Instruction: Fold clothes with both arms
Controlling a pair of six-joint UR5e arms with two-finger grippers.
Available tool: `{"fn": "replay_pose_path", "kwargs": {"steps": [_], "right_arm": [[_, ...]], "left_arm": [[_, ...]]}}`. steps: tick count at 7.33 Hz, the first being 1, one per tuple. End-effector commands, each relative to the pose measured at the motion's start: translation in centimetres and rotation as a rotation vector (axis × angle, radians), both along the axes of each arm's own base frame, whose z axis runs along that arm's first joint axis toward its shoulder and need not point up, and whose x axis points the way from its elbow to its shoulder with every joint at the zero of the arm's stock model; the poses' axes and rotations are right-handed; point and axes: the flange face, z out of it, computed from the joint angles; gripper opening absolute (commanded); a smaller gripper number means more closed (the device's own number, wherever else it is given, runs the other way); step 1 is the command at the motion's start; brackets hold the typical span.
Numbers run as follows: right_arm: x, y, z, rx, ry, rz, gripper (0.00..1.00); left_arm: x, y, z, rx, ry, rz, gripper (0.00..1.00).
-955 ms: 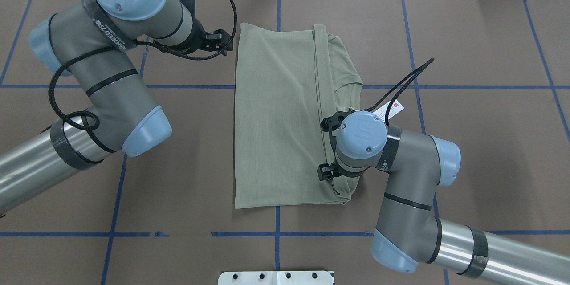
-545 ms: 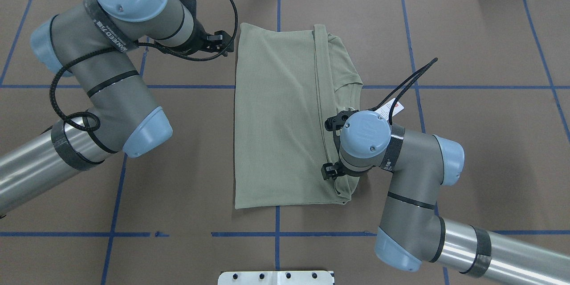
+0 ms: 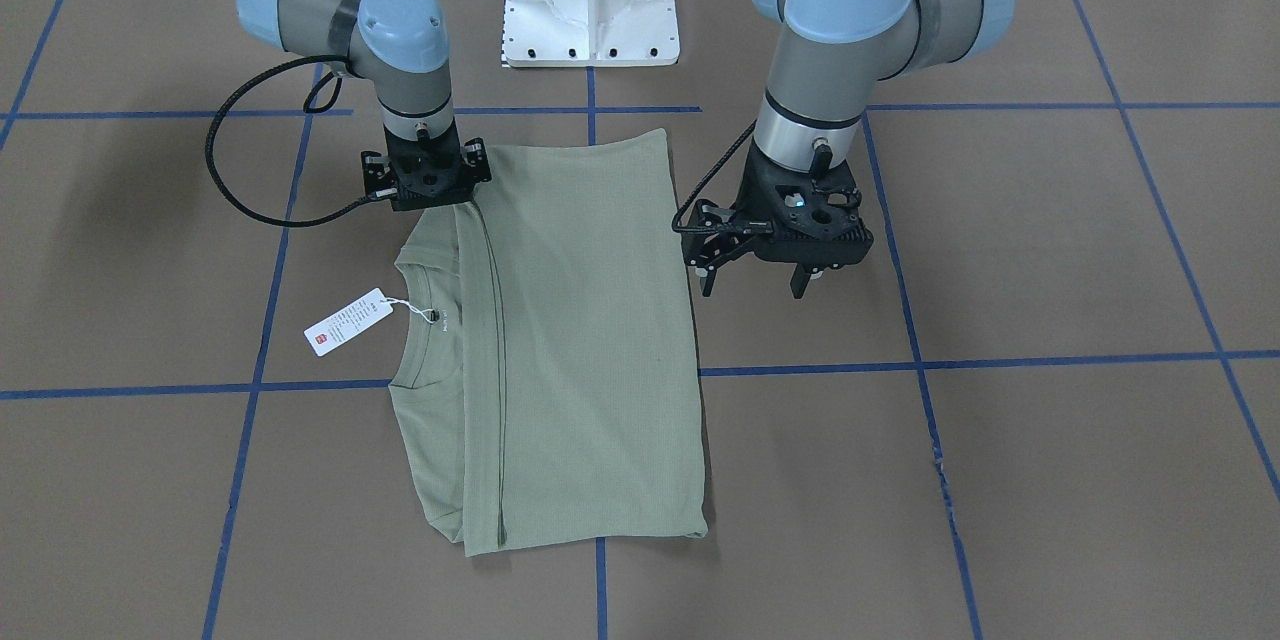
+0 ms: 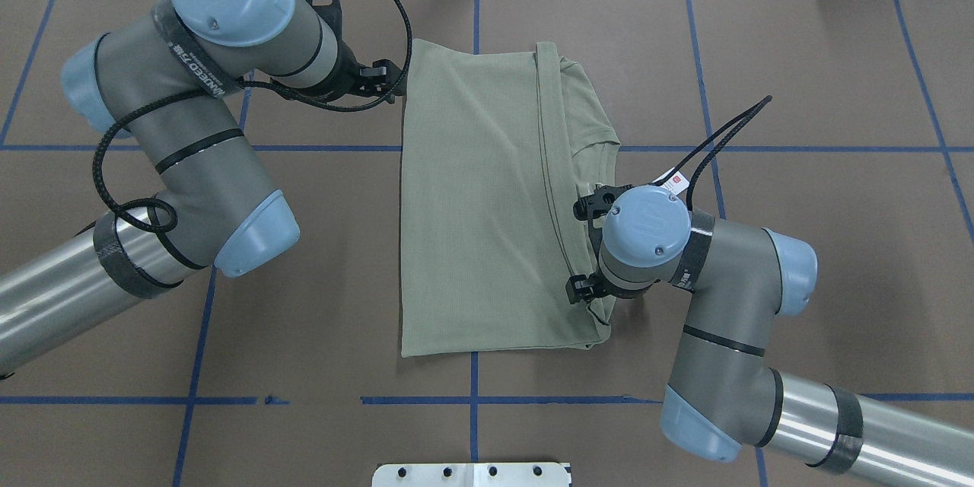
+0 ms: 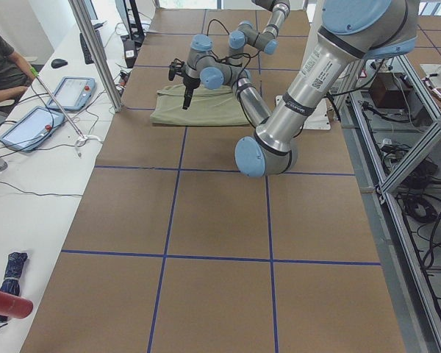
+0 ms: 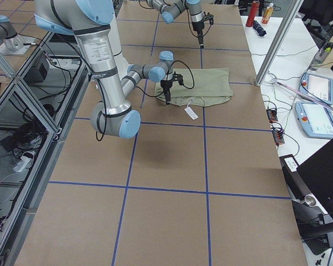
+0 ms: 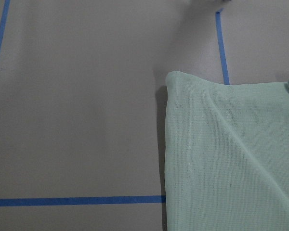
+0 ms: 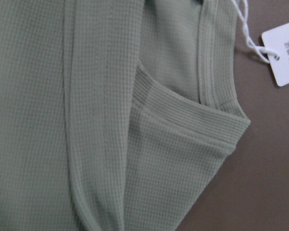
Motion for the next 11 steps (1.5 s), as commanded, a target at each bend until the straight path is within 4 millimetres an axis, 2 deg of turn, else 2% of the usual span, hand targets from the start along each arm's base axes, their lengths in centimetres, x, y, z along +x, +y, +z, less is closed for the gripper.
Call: {"fn": "replay_pose_path", "kwargs": {"steps": [1,3,5,7,8,10,11], "right_arm": [[2.4,0.7,1.3,-0.002,0.006,0.007,1.00],[3.7,0.6,2.8,-0.010,0.026,0.016,1.00],[3.6,0.1,1.9,-0.005,0.012,0.020,1.00],[3.2,-2.7,-3.1,0.056,-0.050,0.012,1.00],[2.8,-4.1,-4.5,0.074,-0.044,0.004,1.00],[-0.9,-7.6,-5.9,0.083,-0.019,0.001,1.00],[-1.7,-9.6,-5.9,0.095,-0.002,-0.004,1.00]], "left_arm": [[0.7,0.5,-0.2,-0.008,0.017,-0.002,1.00],[0.8,0.7,-0.2,-0.008,0.017,0.001,1.00],[0.8,0.6,-0.2,-0.009,0.017,0.001,1.00],[0.7,0.7,-0.1,-0.006,0.016,0.003,1.00],[0.7,0.7,-0.1,-0.004,0.015,0.004,1.00],[0.8,0.6,0.1,-0.002,0.011,0.008,1.00],[0.7,0.7,0.4,-0.005,0.008,0.008,1.00]]}}
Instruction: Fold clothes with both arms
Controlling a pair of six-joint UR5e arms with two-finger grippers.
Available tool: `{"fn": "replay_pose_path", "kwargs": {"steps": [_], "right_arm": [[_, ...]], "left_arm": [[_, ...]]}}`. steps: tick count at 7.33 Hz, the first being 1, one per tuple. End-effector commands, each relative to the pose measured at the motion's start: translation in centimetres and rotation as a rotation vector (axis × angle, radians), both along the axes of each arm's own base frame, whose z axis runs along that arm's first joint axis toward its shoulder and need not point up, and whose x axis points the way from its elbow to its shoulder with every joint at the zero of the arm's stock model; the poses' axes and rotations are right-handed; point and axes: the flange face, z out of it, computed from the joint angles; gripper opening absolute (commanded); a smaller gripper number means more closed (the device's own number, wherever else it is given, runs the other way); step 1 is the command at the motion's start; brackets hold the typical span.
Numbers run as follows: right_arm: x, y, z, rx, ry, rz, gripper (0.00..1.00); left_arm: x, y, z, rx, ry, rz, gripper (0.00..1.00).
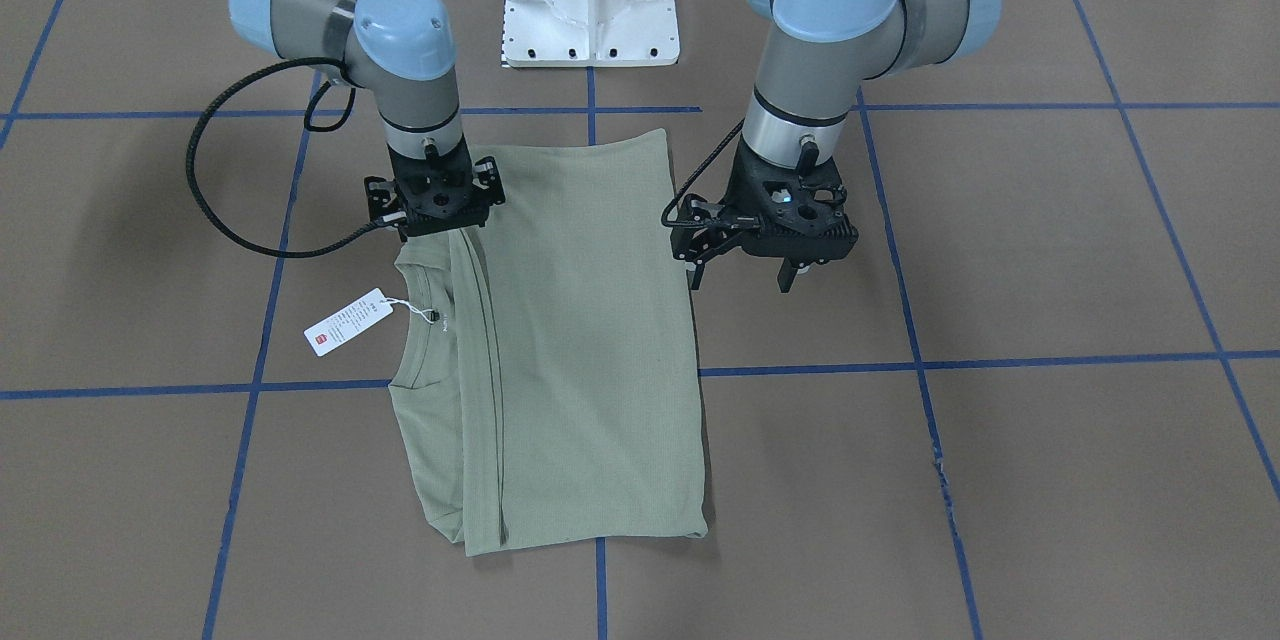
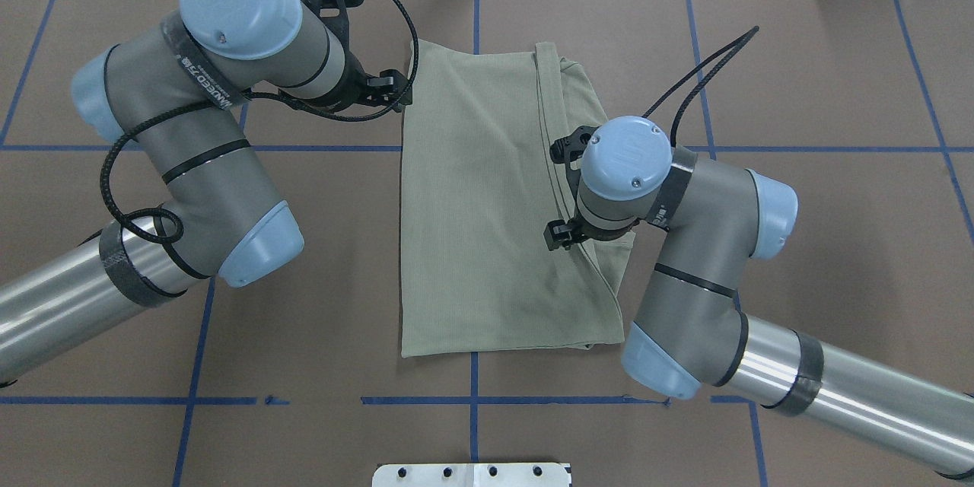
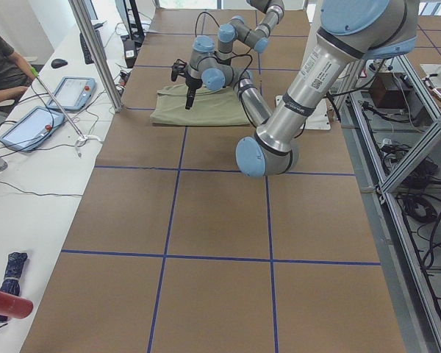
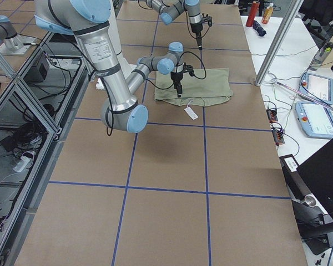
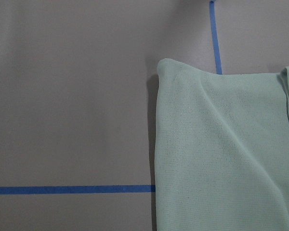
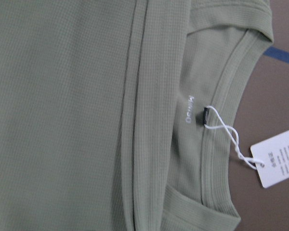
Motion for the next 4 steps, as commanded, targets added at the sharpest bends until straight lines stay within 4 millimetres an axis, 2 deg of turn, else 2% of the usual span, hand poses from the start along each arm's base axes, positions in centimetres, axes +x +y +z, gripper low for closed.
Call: {"fn": "replay_pose_path", "kwargs": {"steps": [1,4], "right_arm": [[-2.2,-3.9,0.1,0.010,0.045,-0.012,1.00],[-2.7,-4.2,1.8,-0.001,0.075,-0.022,1.00]], "left_arm": [[-0.1,0.0,0.4,-0.001,-0.005,-0.001,1.00],[-0.1,-0.1,0.3,0.000,-0.004,-0.001,1.00]]}}
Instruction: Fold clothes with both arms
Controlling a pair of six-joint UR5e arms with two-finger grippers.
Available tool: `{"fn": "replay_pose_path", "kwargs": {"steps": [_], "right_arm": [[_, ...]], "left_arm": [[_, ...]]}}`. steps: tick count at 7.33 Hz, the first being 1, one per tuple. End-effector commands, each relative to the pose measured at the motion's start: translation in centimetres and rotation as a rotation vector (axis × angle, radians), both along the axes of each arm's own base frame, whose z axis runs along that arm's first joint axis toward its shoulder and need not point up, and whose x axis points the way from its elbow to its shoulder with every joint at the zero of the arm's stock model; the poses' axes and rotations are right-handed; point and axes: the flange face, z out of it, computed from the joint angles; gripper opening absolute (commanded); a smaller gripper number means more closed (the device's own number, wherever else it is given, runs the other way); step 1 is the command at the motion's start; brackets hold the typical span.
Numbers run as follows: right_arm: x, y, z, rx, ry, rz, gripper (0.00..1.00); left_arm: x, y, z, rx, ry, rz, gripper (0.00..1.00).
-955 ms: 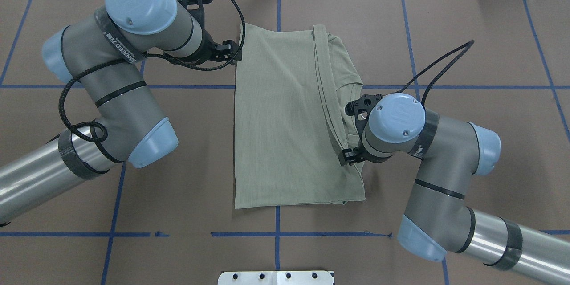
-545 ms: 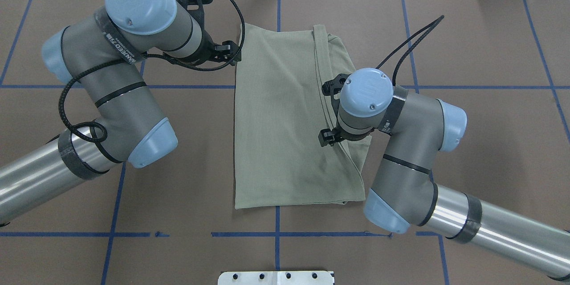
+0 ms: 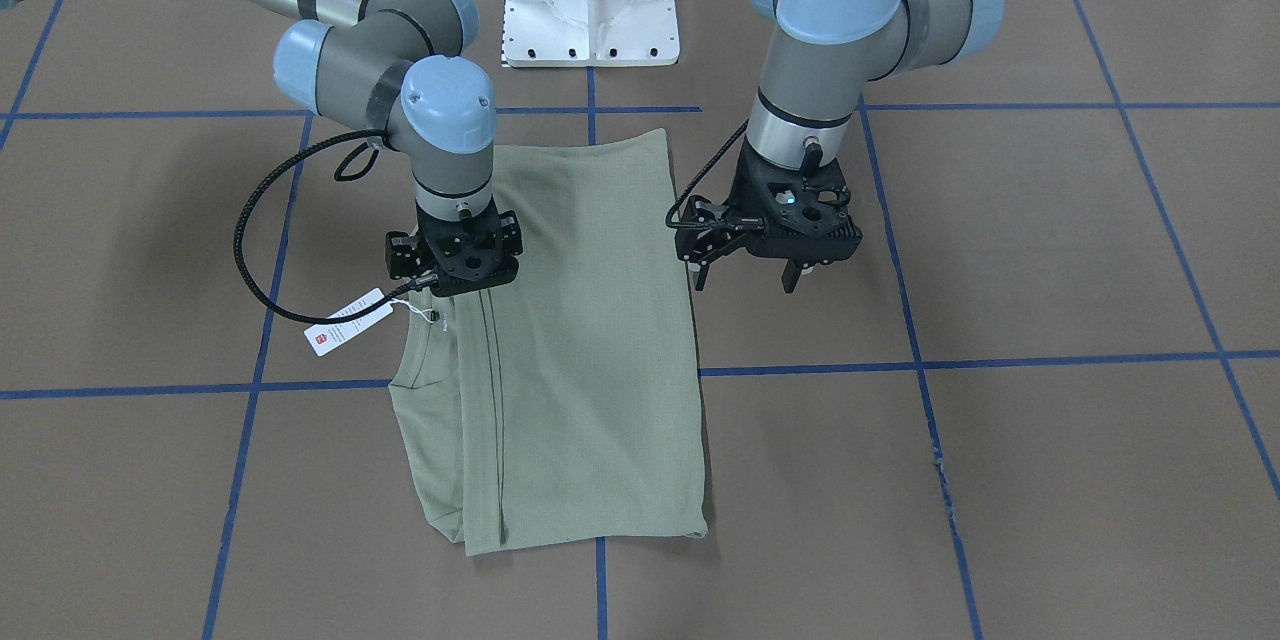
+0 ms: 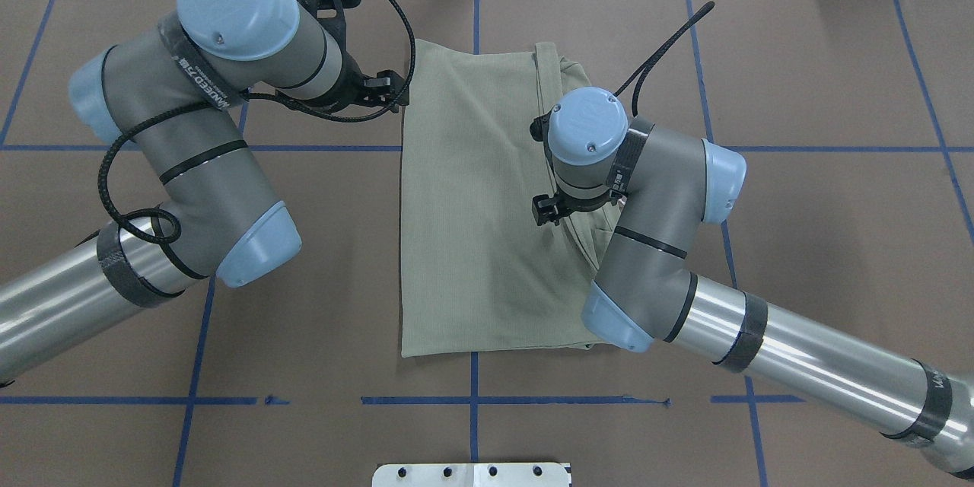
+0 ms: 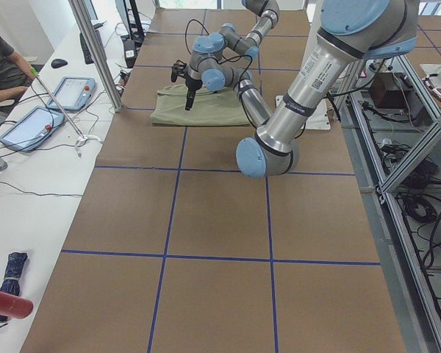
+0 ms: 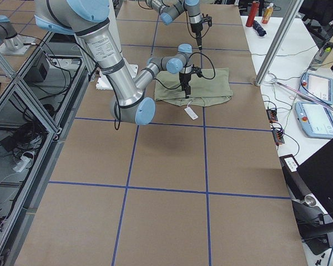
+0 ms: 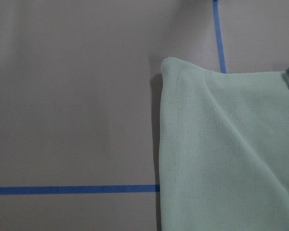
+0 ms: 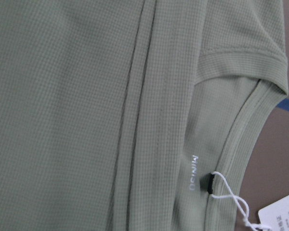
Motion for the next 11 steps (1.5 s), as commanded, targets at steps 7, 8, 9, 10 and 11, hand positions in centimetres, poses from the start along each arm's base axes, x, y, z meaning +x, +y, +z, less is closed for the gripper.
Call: {"fn": "replay_pose_path", "kwargs": {"steps": [7,8,9,10,11], "right_arm": [[1.4,-1.7,2.4,-0.004,0.035,-0.010,1.00],[2.2,-2.5,2.9,-0.001,0.042,-0.009,1.00],[3.2,-3.1,4.0,0.003,0.055,-0.013,1.00],[4.4,-3.9,4.8,0.009,0.067,-0.019,1.00],[5.3,-4.2,6.7,0.004,0.089,-0.027,1.00]], "left_arm": [[0.0,0.1,-0.3,0.003,0.007,0.002,1.00],[0.0,0.1,-0.4,0.005,0.007,0.001,1.00],[0.0,0.1,-0.4,0.003,0.008,0.001,1.00],[0.0,0.1,-0.7,0.004,0.011,0.000,1.00],[0.0,0.1,-0.8,0.005,0.012,-0.002,1.00]]}}
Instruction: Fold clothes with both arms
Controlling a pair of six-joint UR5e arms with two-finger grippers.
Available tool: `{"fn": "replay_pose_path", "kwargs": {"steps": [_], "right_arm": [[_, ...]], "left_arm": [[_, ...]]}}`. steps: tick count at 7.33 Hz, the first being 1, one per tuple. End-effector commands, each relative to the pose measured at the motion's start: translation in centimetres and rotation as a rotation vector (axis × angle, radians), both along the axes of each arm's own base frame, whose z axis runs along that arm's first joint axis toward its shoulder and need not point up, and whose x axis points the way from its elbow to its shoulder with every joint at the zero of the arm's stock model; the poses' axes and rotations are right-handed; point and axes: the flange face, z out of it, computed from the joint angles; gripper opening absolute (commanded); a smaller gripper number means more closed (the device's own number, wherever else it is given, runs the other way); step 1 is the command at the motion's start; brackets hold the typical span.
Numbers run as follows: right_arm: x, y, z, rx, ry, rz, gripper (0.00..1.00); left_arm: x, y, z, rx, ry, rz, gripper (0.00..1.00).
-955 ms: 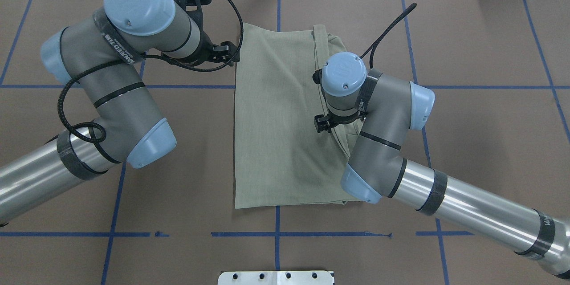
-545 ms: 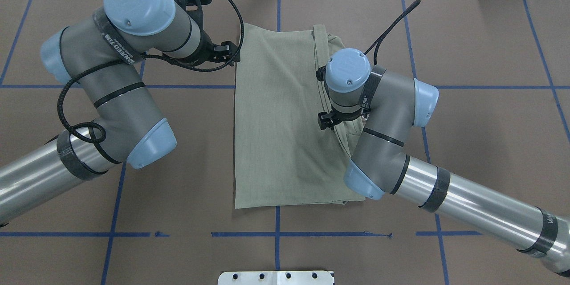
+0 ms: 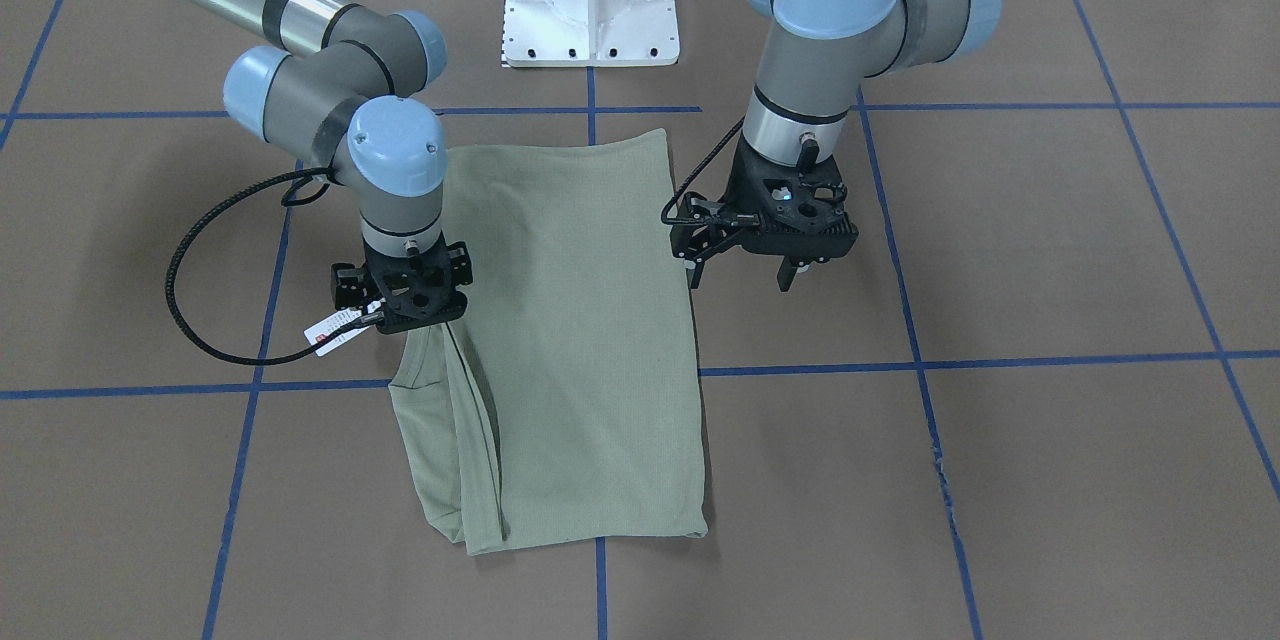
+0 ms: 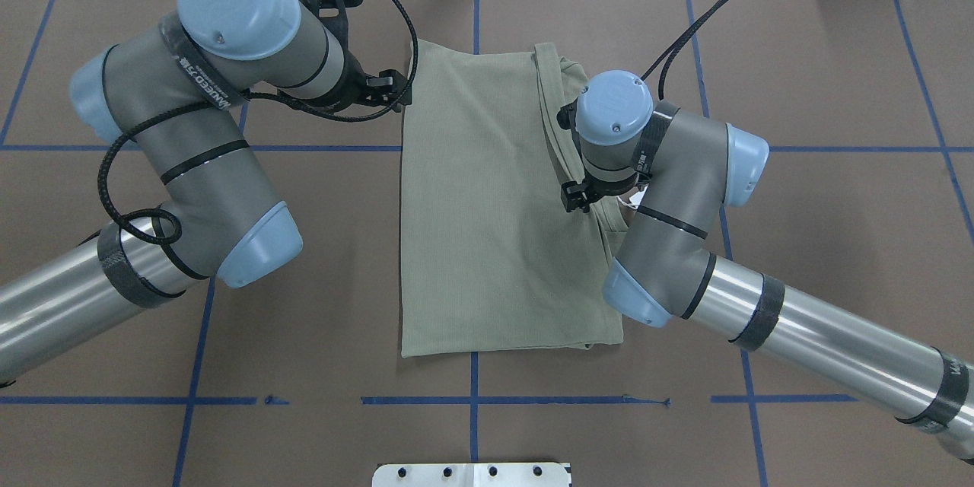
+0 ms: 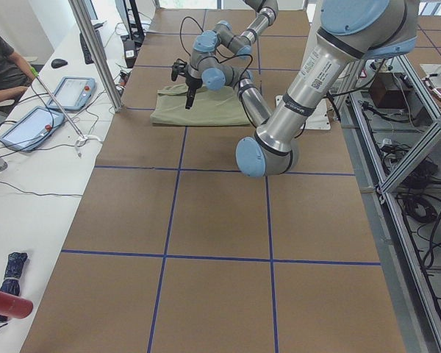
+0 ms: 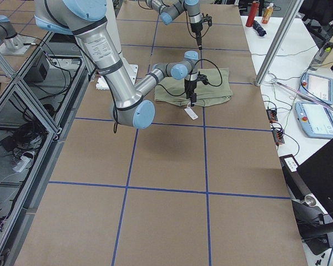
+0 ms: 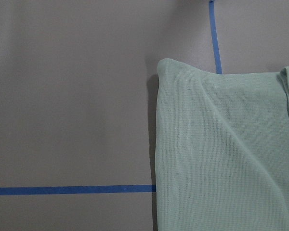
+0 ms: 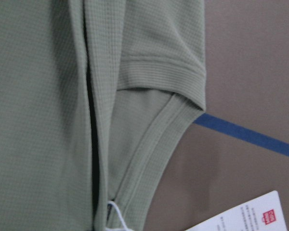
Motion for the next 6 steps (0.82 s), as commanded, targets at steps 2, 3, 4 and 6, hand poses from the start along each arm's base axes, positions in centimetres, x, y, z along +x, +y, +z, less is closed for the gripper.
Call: {"fn": "replay_pose_path", "kwargs": {"steps": [2,3,4,6], "right_arm": [[3.5,-2.8,0.3,-0.020,-0.030,-0.004,1.00],[3.5,-3.7,-2.3,-0.010,-0.065,0.004,1.00],[2.6,-5.4,-4.9,0.001,-0.079,0.009,1.00],[-2.2,-10.2,-5.5,0.040,-0.121,0.013,1.00]], "left_arm": [[0.0,0.0,-0.2,0.005,0.007,0.000,1.00],[-0.3,0.1,-0.4,0.008,0.012,-0.002,1.00],[-0.4,0.2,-0.7,0.007,0.018,-0.008,1.00],[-1.1,0.5,-1.1,0.025,0.028,-0.013,1.00]]}}
